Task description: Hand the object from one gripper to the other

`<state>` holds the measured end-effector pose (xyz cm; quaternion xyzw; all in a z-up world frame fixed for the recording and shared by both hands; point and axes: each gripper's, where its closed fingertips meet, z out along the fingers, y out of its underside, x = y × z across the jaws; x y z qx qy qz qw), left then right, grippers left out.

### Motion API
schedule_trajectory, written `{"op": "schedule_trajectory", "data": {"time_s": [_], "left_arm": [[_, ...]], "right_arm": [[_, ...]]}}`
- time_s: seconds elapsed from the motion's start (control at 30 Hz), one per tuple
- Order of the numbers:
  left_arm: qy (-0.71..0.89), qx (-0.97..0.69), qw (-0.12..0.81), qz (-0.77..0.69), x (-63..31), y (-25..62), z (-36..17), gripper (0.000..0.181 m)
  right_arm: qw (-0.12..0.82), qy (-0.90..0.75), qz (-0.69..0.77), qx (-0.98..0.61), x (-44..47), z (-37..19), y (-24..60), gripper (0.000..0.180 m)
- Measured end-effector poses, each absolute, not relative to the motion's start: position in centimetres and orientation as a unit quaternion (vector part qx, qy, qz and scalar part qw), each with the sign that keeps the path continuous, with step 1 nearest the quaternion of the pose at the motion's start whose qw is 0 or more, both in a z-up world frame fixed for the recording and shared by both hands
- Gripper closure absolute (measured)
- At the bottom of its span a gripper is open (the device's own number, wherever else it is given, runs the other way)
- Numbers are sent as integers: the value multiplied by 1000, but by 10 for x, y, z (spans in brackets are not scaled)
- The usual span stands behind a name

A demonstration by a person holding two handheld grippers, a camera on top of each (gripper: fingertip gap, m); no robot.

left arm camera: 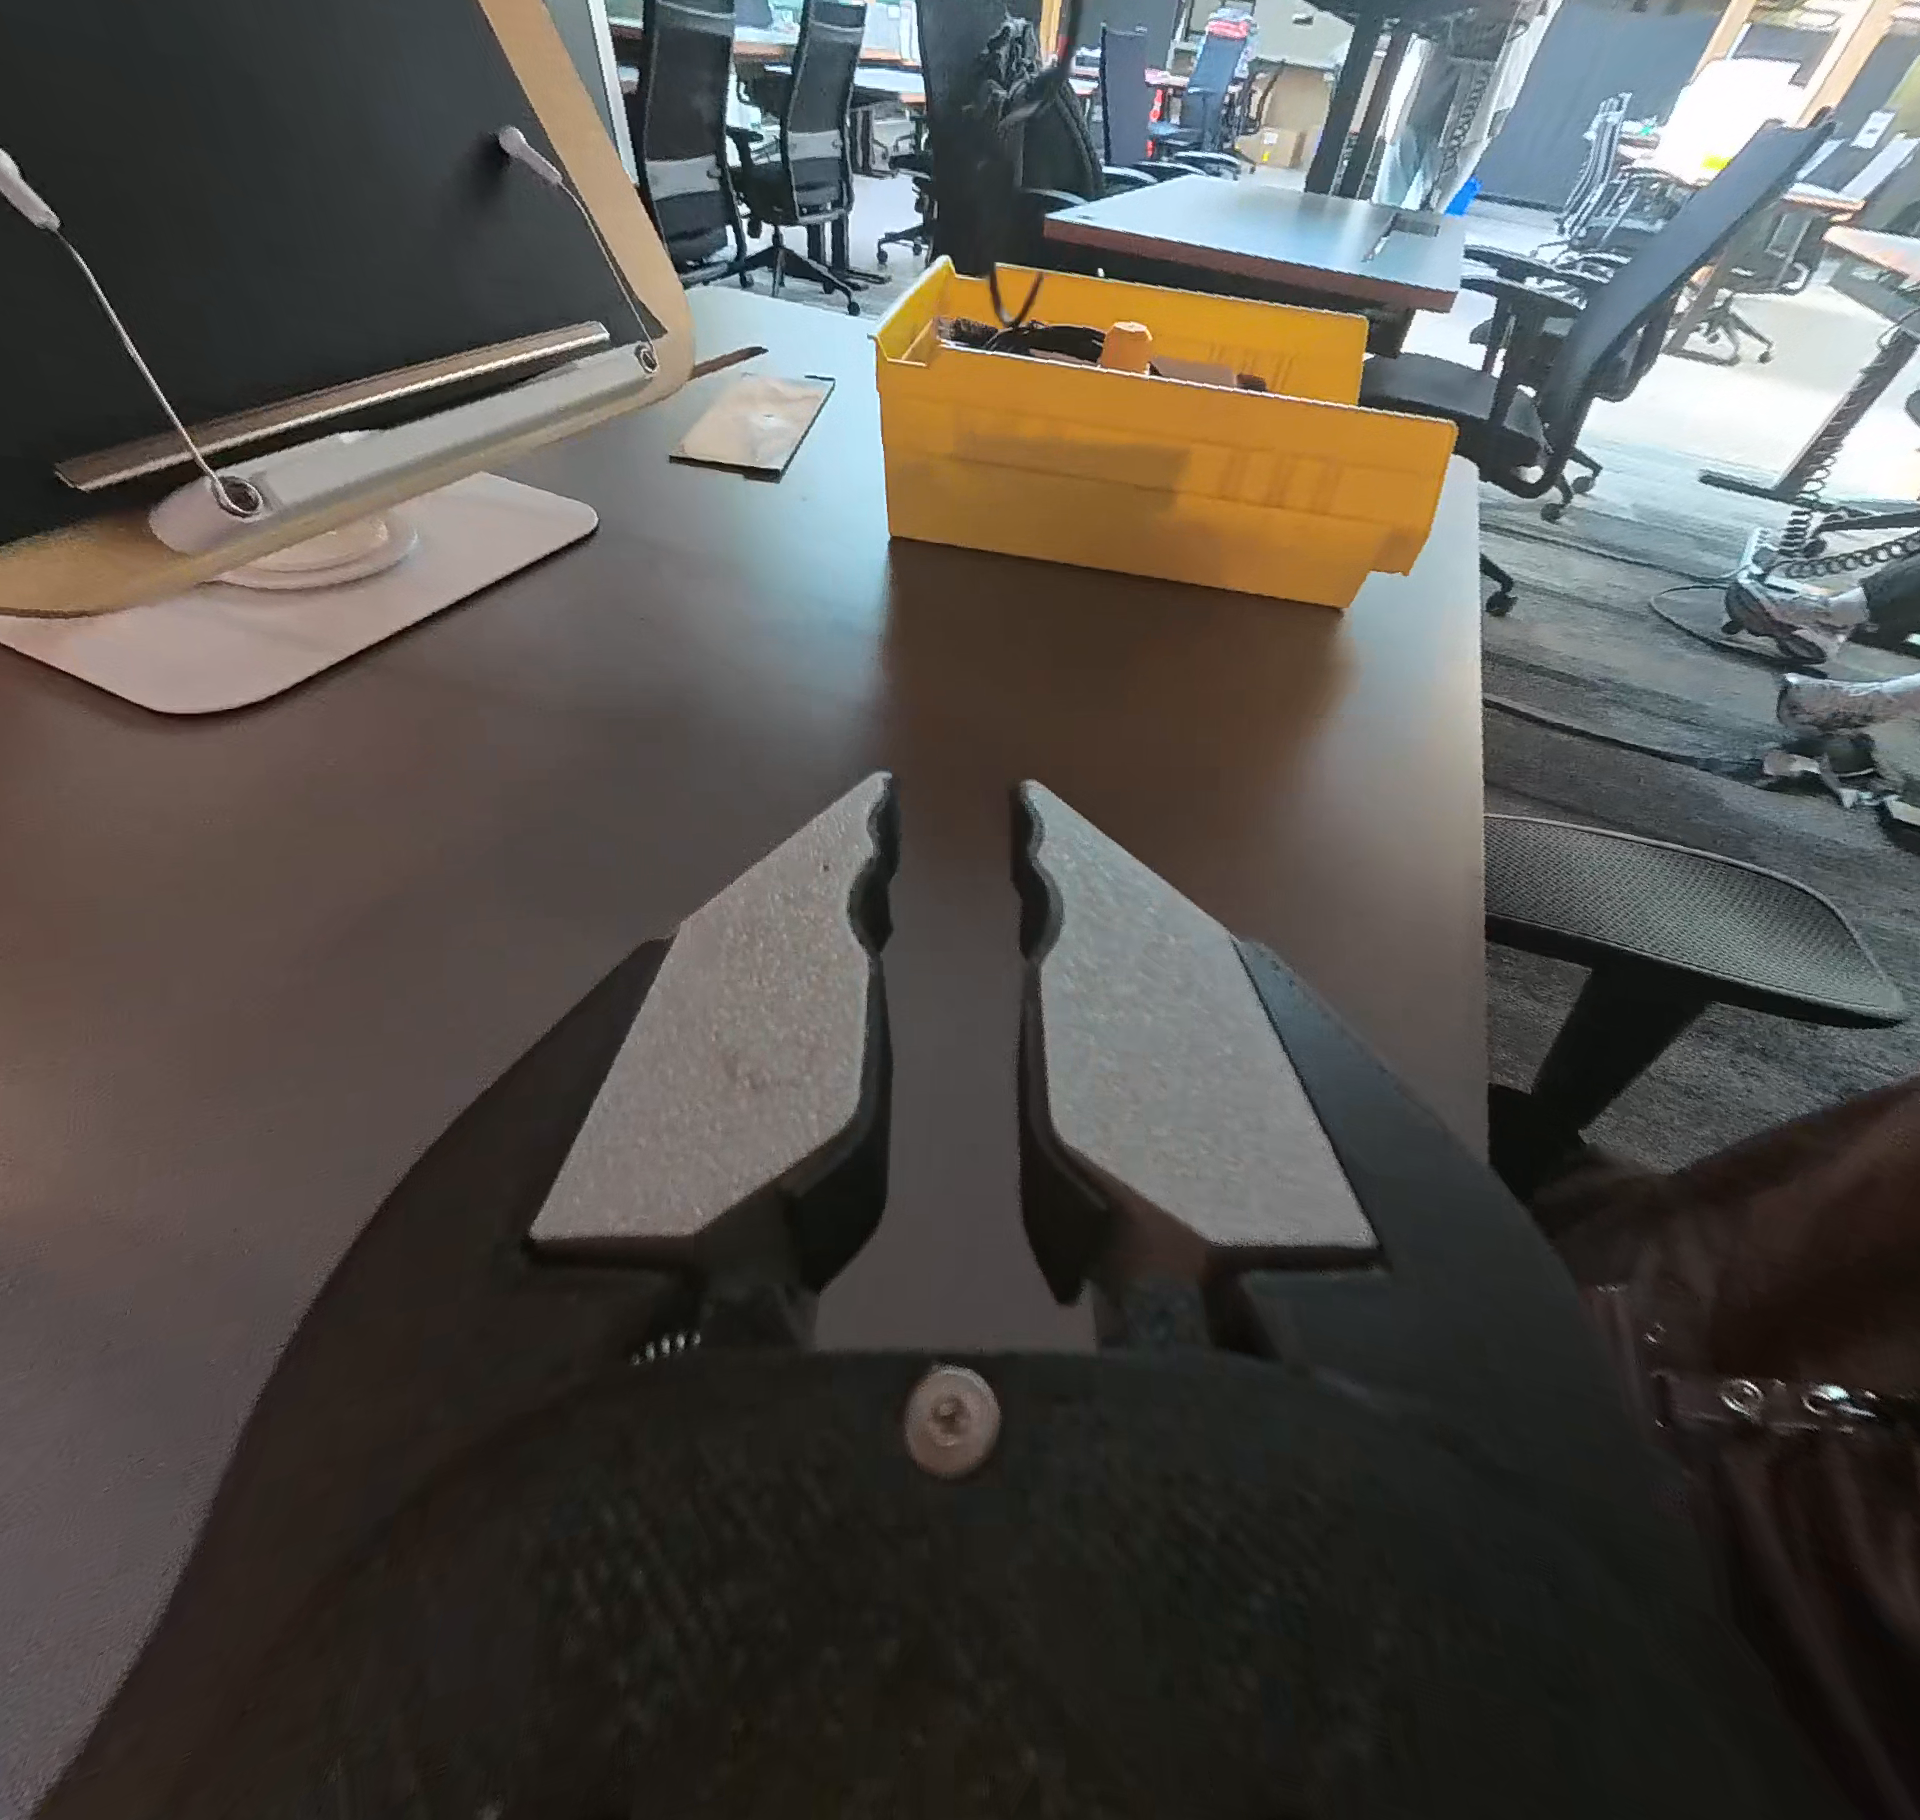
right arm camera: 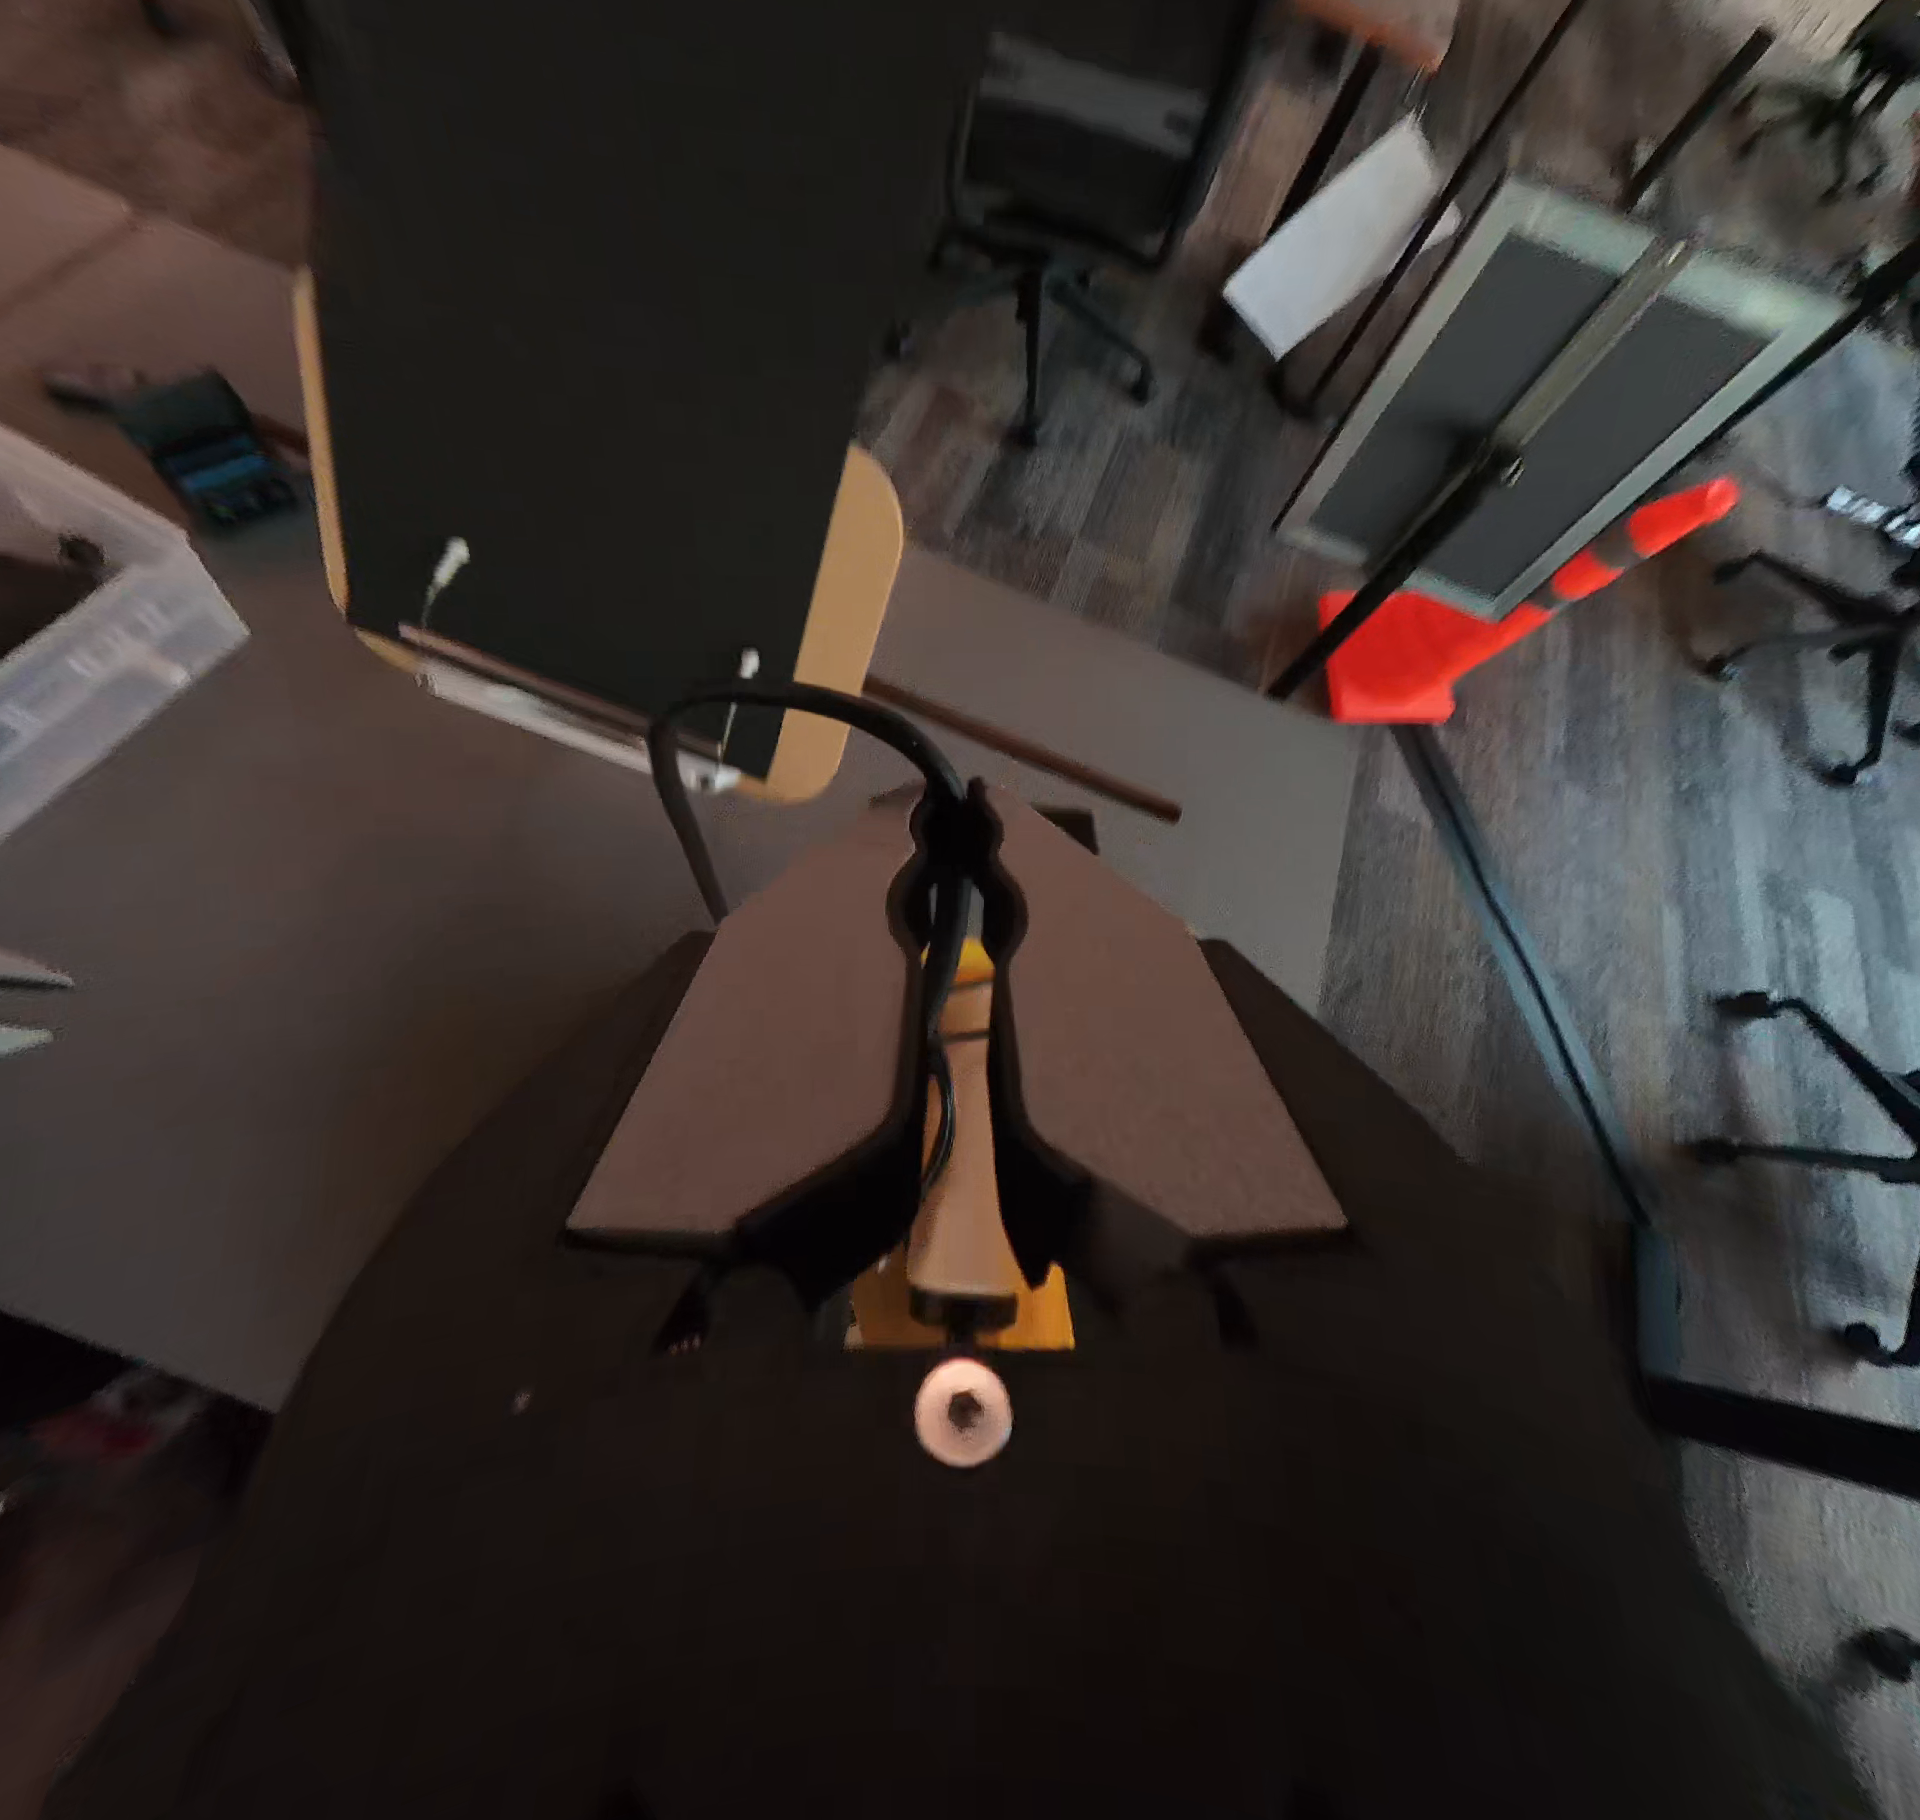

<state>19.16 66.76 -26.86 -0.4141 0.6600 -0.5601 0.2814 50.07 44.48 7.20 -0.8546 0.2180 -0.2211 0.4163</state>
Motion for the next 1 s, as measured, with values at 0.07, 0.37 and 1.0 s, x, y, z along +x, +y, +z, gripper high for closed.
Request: {"op": "schedule_trajectory", "data": {"time_s": [0.07, 0.37, 1.0], "left_arm": [[659, -412, 283, -562, 190, 668, -266, 164], [670, -408, 262, -562, 189, 654, -272, 161], [615, -431, 433, -499, 137, 752, -198, 114]], "right_arm": [[385, 217, -182, -879, 502, 30, 434, 179], [182, 282, -49, -941, 516, -224, 379, 180], [393, 138, -42, -908, 401, -165, 449, 138]]}}
